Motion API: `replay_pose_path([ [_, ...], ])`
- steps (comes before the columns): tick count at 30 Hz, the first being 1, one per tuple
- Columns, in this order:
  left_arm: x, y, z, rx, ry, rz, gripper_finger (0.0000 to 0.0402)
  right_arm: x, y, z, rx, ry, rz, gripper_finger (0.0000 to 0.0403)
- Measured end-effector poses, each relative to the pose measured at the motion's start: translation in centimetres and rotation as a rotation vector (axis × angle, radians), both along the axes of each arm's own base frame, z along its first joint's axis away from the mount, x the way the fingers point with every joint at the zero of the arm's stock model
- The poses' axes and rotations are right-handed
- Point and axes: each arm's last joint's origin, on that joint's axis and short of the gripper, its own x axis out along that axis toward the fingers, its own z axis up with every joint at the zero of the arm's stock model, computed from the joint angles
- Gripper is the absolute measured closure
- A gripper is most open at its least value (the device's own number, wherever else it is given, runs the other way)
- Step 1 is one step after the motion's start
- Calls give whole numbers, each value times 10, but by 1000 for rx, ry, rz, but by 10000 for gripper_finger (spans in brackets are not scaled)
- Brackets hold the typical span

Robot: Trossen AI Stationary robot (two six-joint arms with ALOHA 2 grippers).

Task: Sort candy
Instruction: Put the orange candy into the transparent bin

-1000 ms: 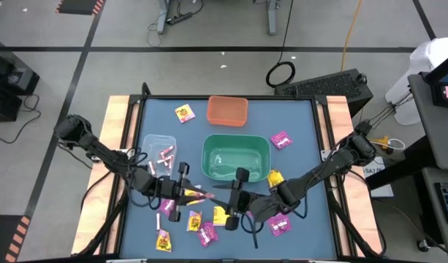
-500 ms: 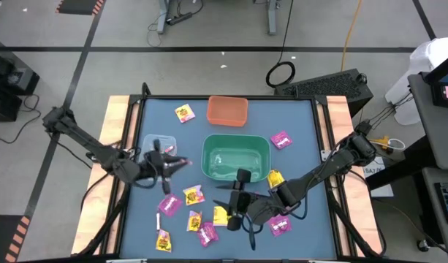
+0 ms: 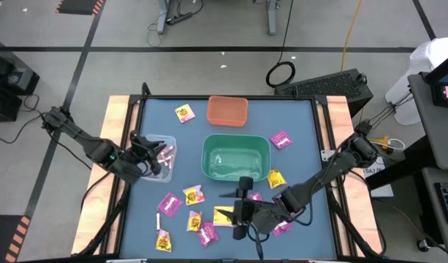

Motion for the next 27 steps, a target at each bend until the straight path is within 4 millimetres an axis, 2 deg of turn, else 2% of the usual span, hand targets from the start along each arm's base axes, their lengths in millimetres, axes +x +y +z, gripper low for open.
replay_pose_path([
  [7,-3,2,-12,-38,37,105,341,-4,6,1,-18,1,22,204],
  [15,-3,2,-41,-45,72,171,340,-4,5,1,-19,2,19,204],
  [21,-3,1,-54,-83,113,193,340,-4,5,1,-22,2,21,204],
  [27,-2,-1,-59,-123,148,183,313,-4,5,1,-23,2,21,204],
])
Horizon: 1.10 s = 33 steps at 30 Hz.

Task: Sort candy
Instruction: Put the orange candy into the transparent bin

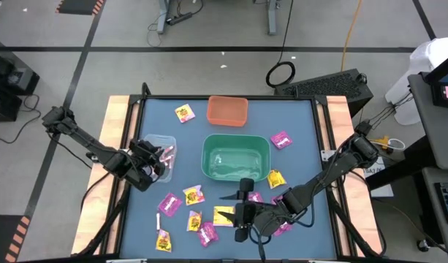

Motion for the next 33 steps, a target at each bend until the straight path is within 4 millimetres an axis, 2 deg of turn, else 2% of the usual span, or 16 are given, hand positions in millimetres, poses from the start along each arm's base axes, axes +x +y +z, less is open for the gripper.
replay_pose_path([
  [8,4,-4,-1,-88,-5,-18,260,0,0,0,-7,1,2,204],
  [15,8,-9,-1,-104,8,-84,248,0,0,0,-16,3,5,204],
  [23,26,-43,22,-176,-151,-426,249,0,0,0,-38,7,13,204],
  [29,26,-77,43,-153,-321,-705,249,0,0,0,-34,8,13,204],
  [33,22,-105,46,-145,-375,-905,249,-1,0,-2,-25,24,11,204],
])
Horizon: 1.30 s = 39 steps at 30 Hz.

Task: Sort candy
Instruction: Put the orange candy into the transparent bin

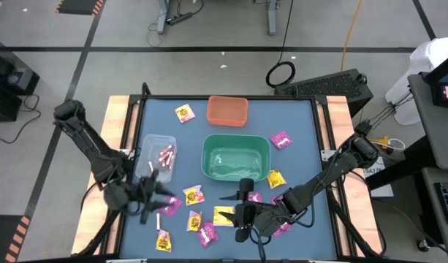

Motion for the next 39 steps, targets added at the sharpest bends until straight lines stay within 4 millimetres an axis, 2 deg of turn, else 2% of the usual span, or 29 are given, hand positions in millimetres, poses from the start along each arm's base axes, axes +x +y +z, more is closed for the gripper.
replay_pose_path([
  [5,-9,-22,-17,-86,99,-52,249,0,0,0,21,0,-9,204],
  [9,-17,-43,-31,-81,161,-175,249,0,0,-1,27,1,-11,204],
  [17,-23,-67,-45,-219,278,-129,250,-2,1,-3,7,22,-4,204],
  [20,-23,-74,-48,-257,312,-115,250,-5,-1,-8,-39,81,-2,204],
  [24,-21,-79,-52,-319,350,-40,250,-9,-4,-16,-110,175,-2,204],
  [27,-21,-79,-56,-334,428,81,250,-11,-7,-20,-142,221,-6,204],
  [32,-21,-77,-55,-355,551,320,250,-8,-13,-20,-138,219,-23,204],
  [36,-19,-84,-50,-390,603,411,250,-5,-18,-20,-135,219,-38,204],
  [39,-18,-90,-55,-441,670,469,250,-3,-20,-20,-140,221,-43,204],
])
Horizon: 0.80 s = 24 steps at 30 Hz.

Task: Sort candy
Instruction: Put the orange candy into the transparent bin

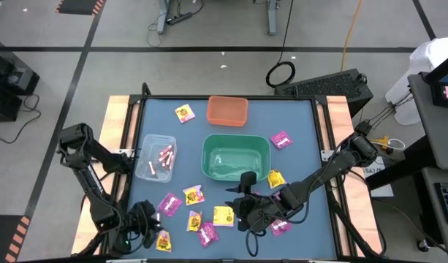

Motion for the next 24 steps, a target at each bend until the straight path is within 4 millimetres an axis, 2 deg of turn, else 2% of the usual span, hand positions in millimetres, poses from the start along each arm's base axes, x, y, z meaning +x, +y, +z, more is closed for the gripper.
replay_pose_path([
  [11,8,-6,-35,-29,245,113,249,0,0,0,1,0,-1,204],
  [24,28,7,-37,63,224,83,249,0,7,1,112,-27,16,204],
])
